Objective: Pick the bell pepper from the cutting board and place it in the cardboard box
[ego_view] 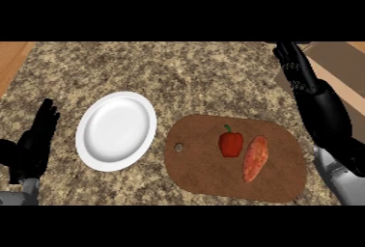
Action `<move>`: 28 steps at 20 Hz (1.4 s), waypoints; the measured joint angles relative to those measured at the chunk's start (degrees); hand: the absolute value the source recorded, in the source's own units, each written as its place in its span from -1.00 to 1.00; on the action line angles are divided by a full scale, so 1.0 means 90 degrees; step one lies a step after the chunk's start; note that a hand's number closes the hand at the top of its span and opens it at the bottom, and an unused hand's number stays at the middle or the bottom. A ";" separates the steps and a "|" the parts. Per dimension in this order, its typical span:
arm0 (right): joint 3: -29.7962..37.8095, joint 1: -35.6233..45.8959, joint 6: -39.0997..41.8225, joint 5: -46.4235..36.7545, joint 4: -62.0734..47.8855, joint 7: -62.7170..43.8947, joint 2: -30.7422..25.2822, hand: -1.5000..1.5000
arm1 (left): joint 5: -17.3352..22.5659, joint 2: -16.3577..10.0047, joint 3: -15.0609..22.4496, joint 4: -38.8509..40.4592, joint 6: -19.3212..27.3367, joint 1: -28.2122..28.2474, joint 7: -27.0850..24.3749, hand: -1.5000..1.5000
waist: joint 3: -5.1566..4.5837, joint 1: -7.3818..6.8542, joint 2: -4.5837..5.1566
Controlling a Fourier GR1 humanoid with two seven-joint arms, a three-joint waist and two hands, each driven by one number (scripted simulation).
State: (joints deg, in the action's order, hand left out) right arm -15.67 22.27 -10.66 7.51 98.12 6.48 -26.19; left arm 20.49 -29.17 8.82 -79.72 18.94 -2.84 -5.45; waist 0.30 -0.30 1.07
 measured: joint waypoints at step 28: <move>-0.0881 -0.0851 0.1720 -0.3147 0.2301 -0.4195 -0.2653 -1.00 | -0.1109 -0.0239 0.0961 -0.0716 -0.1610 -0.1372 -0.0125 0.00 | -0.0057 -0.0033 -0.0119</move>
State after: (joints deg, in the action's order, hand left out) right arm -23.60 14.62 4.82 -20.81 118.84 -31.28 -50.06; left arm 10.51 -31.33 17.46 -86.16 4.45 -15.19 -6.57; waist -0.21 -0.60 0.00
